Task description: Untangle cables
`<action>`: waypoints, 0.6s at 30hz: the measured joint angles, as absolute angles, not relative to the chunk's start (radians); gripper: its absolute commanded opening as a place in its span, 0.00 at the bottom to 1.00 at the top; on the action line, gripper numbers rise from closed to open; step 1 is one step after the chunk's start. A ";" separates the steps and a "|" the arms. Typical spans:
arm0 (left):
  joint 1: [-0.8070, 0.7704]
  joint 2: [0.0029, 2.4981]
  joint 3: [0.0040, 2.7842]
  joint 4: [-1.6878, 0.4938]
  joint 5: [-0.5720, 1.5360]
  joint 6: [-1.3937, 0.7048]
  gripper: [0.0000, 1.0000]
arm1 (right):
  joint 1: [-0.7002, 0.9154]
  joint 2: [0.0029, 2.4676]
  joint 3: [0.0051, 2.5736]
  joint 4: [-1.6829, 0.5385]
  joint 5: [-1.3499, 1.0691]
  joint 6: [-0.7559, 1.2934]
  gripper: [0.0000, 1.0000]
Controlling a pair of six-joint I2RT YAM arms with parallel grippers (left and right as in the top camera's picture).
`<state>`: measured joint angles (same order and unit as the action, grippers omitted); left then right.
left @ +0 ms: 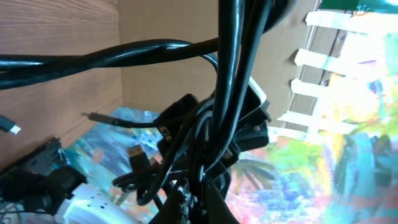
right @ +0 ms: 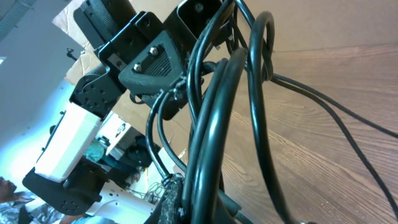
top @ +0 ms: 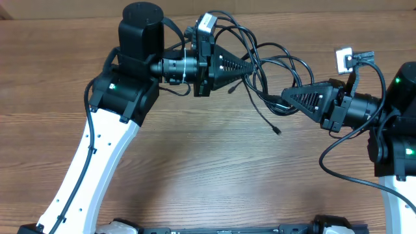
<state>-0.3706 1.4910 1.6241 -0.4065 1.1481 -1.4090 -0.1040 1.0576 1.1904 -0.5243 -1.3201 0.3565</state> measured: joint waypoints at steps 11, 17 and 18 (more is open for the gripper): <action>-0.366 1.491 1.624 -0.350 1.156 -1.542 0.04 | -0.104 1.058 1.190 -0.589 -1.273 0.313 0.04; -0.348 1.492 1.624 -0.347 1.179 -1.584 0.04 | -0.104 1.058 1.190 -0.595 -1.242 0.299 0.04; -0.347 1.493 1.624 -0.346 1.183 -1.590 0.04 | -0.104 1.058 1.190 -0.594 -1.240 0.297 0.04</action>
<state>-0.3466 1.4929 1.6241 -0.3462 1.1828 -1.5902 -0.1040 1.0576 1.1904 -0.5941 -1.2404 0.2974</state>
